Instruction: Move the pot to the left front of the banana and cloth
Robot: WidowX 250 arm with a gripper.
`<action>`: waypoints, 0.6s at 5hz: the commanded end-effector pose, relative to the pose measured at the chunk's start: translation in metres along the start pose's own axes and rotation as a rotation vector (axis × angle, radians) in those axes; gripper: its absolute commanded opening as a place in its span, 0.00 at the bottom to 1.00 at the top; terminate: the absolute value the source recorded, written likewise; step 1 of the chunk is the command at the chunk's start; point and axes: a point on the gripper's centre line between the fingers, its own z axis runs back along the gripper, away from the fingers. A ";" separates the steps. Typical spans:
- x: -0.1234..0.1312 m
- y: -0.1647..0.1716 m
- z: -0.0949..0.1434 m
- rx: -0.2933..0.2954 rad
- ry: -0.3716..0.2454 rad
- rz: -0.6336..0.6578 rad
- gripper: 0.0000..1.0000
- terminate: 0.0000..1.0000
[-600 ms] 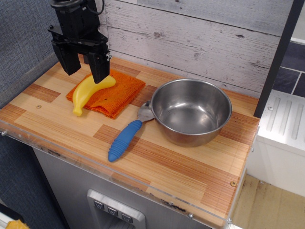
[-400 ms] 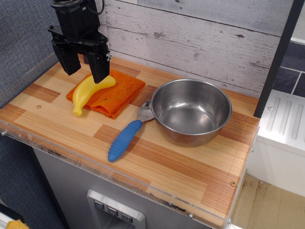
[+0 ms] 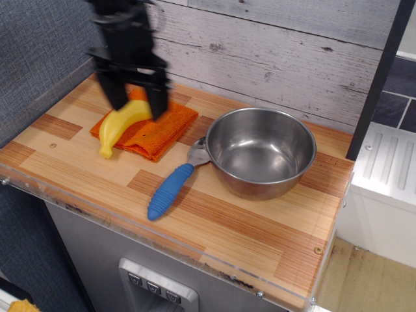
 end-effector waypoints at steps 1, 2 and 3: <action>0.028 -0.053 -0.007 0.030 -0.063 -0.143 1.00 0.00; 0.034 -0.065 -0.022 0.032 -0.066 -0.161 1.00 0.00; 0.038 -0.064 -0.042 0.038 -0.063 -0.164 1.00 0.00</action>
